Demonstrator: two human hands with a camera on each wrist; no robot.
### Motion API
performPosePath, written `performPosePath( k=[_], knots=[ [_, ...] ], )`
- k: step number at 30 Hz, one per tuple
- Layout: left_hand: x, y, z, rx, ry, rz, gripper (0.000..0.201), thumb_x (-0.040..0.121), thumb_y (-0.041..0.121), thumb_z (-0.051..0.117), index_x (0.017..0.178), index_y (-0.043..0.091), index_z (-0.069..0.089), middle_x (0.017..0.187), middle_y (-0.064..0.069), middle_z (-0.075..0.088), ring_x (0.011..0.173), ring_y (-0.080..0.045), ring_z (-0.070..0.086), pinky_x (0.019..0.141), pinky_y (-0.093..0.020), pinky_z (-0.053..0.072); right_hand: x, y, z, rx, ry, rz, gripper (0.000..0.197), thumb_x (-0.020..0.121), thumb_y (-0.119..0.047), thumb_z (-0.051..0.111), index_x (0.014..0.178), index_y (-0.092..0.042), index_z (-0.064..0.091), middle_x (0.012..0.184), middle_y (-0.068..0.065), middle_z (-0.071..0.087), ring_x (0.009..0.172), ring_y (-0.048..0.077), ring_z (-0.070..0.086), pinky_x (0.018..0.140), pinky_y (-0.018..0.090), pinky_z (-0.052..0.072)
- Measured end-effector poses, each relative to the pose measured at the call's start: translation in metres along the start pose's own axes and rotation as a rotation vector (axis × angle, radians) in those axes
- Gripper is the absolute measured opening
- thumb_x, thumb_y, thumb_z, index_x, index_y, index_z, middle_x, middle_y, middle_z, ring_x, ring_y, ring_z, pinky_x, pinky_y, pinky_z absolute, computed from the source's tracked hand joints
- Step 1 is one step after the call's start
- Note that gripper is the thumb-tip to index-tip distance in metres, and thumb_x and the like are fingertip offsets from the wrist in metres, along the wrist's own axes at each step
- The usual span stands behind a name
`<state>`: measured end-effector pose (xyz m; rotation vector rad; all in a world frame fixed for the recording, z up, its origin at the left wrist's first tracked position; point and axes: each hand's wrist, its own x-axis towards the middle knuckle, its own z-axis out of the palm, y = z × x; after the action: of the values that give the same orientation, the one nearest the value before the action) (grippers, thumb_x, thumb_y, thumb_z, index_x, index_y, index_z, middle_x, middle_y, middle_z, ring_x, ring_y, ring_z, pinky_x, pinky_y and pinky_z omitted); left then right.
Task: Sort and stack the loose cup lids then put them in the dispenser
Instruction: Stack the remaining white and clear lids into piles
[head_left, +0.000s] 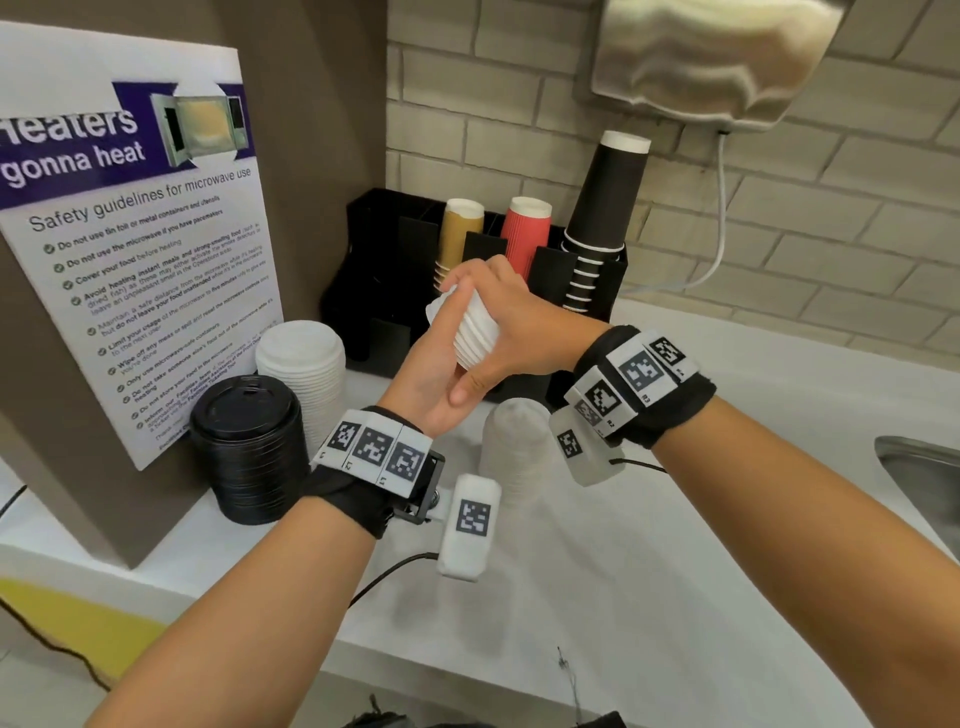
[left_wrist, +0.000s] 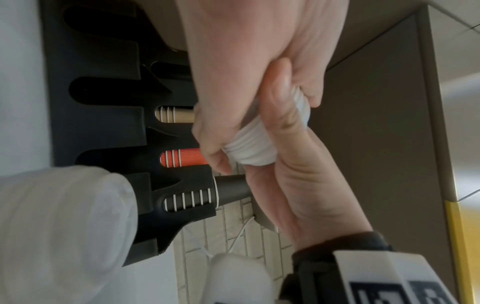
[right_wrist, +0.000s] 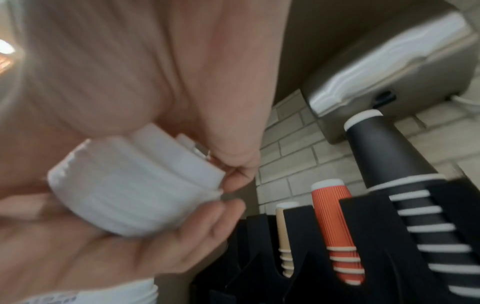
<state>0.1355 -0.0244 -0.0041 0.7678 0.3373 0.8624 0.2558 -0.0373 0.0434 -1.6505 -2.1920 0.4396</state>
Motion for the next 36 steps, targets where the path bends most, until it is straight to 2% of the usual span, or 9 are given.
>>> performPosePath(
  k=[3,5,7,11,20,23,25,31,36],
  knots=[
    [0.003,-0.008,0.003,0.023,0.012,0.005,0.018,0.103,0.030,0.036,0.098,0.025,0.052,0.090,0.007,0.058,0.074,-0.005,0.060,0.066,-0.018,0.052,-0.003,0.003,0.003,0.033,0.013,-0.027,0.097,0.054,-0.037,0.091,0.130,-0.028,0.032,0.122,0.004,0.031,0.116,0.022,0.035,0.100,0.039,0.044],
    [0.000,-0.009,0.002,0.044,0.002,0.012,0.010,0.100,0.025,0.043,0.106,0.022,0.050,0.097,0.002,0.057,0.085,-0.008,0.060,0.082,-0.024,0.052,-0.003,0.006,0.003,0.037,-0.030,-0.034,0.092,0.060,-0.035,0.089,0.132,-0.030,0.032,0.122,0.002,0.031,0.115,0.020,0.035,0.098,0.038,0.046],
    [-0.002,-0.008,-0.006,0.007,-0.041,0.002,0.031,0.089,0.027,0.056,0.119,0.020,0.050,0.113,-0.006,0.056,0.105,-0.016,0.060,0.097,-0.038,0.047,-0.003,0.007,-0.003,0.021,-0.106,-0.059,0.085,0.066,-0.031,0.085,0.134,-0.033,0.033,0.123,0.001,0.034,0.114,0.018,0.038,0.094,0.034,0.049],
    [0.002,-0.003,-0.018,-0.088,-0.067,0.008,0.050,0.082,0.030,0.062,0.129,0.018,0.049,0.115,-0.007,0.061,0.101,-0.016,0.067,0.081,-0.034,0.056,0.004,0.003,-0.019,-0.001,-0.174,-0.119,0.075,0.071,-0.030,0.082,0.135,-0.033,0.041,0.131,-0.005,0.047,0.118,0.014,0.047,0.092,0.035,0.052],
    [0.026,0.027,-0.042,0.021,0.040,0.030,0.043,0.096,0.051,0.044,0.128,0.024,0.054,0.119,-0.002,0.065,0.116,-0.019,0.060,0.092,-0.039,0.053,0.063,-0.010,-0.019,-0.102,-0.145,-0.180,0.068,0.066,-0.028,0.085,0.123,-0.025,0.049,0.112,-0.010,0.058,0.100,0.006,0.054,0.080,0.018,0.048],
    [0.035,0.034,-0.062,0.095,0.149,0.000,0.057,0.095,0.058,0.039,0.138,0.023,0.050,0.125,-0.004,0.061,0.117,-0.021,0.057,0.098,-0.040,0.046,0.090,-0.005,-0.025,-0.082,-0.139,-0.115,0.067,0.066,-0.026,0.085,0.123,-0.027,0.048,0.115,-0.005,0.057,0.104,0.012,0.054,0.083,0.026,0.050],
    [0.040,0.031,-0.076,0.119,0.245,-0.023,0.053,0.096,0.051,0.044,0.137,0.018,0.050,0.122,-0.005,0.059,0.112,-0.023,0.058,0.088,-0.037,0.050,0.111,0.005,-0.030,-0.131,-0.113,-0.053,0.069,0.067,-0.027,0.085,0.125,-0.024,0.048,0.117,-0.003,0.054,0.106,0.015,0.052,0.083,0.026,0.048],
    [0.050,0.009,-0.110,0.139,0.466,-0.096,0.017,0.092,0.025,0.058,0.106,0.016,0.061,0.098,-0.001,0.057,0.083,-0.018,0.060,0.065,-0.030,0.048,0.167,0.035,-0.009,-0.374,-0.203,0.398,0.083,0.068,-0.047,0.079,0.136,-0.021,0.038,0.119,0.001,0.049,0.098,0.018,0.049,0.073,0.029,0.044],
    [0.052,-0.003,-0.118,0.138,0.475,-0.127,0.022,0.091,0.025,0.059,0.110,0.015,0.061,0.098,0.000,0.057,0.080,-0.016,0.059,0.065,-0.028,0.048,0.197,0.043,0.019,-0.477,-0.286,0.553,0.073,0.067,-0.057,0.074,0.118,-0.012,0.050,0.109,0.002,0.059,0.099,0.022,0.059,0.089,0.034,0.050]
  ],
)
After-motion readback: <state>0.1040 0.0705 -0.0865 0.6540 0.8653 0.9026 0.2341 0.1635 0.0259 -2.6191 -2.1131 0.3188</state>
